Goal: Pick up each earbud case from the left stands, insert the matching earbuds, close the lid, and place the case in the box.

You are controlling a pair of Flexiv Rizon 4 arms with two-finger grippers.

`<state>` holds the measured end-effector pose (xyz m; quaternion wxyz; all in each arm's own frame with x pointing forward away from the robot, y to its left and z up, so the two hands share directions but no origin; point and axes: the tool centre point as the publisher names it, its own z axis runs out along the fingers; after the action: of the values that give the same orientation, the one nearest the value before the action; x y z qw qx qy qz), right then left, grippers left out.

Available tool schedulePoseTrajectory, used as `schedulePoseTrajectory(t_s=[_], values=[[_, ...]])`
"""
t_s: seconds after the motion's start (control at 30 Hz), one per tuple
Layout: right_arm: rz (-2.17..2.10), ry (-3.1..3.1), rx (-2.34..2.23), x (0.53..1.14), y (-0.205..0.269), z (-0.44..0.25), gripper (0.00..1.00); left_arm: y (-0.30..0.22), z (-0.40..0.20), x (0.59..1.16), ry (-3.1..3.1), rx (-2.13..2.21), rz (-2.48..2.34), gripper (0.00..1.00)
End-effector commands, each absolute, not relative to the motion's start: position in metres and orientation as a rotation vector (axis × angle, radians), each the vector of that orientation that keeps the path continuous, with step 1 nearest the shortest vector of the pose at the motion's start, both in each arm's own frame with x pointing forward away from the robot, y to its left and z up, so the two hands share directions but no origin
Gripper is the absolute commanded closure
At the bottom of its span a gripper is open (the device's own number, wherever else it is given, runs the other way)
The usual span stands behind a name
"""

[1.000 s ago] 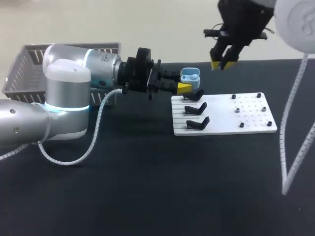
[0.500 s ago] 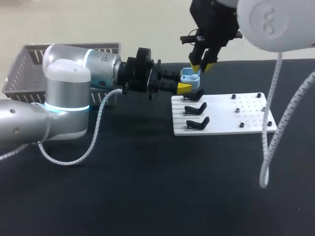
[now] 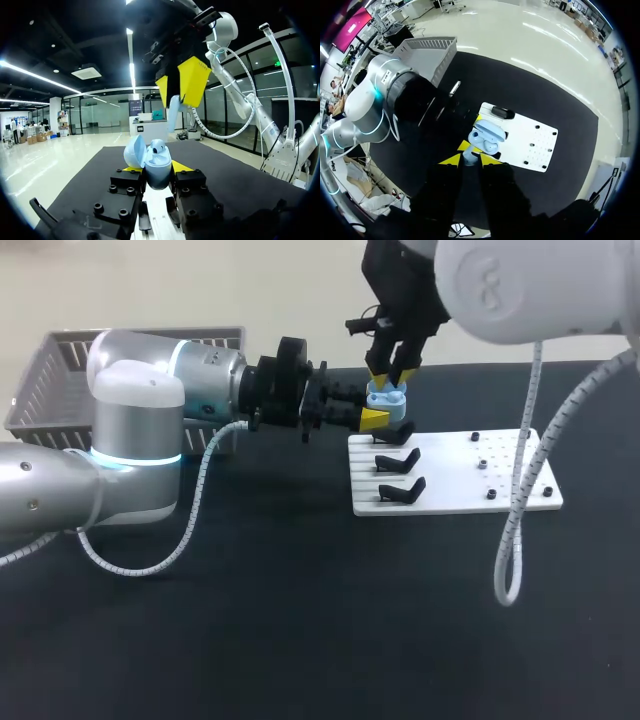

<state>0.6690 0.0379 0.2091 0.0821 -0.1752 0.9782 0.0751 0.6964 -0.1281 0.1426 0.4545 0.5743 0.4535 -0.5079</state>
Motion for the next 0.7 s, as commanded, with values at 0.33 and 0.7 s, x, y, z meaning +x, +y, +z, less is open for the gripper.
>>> schedulePoseTrajectory(t_s=[0.33,0.7], values=[[0.208,2.927,-0.520,0.678,0.038,0.198,1.00,-0.128,0.141,0.696,1.116,1.415,-1.251,1.00],[0.191,2.941,-0.546,0.678,0.043,0.191,1.00,-0.128,0.141,0.696,1.116,1.415,-1.251,1.00]])
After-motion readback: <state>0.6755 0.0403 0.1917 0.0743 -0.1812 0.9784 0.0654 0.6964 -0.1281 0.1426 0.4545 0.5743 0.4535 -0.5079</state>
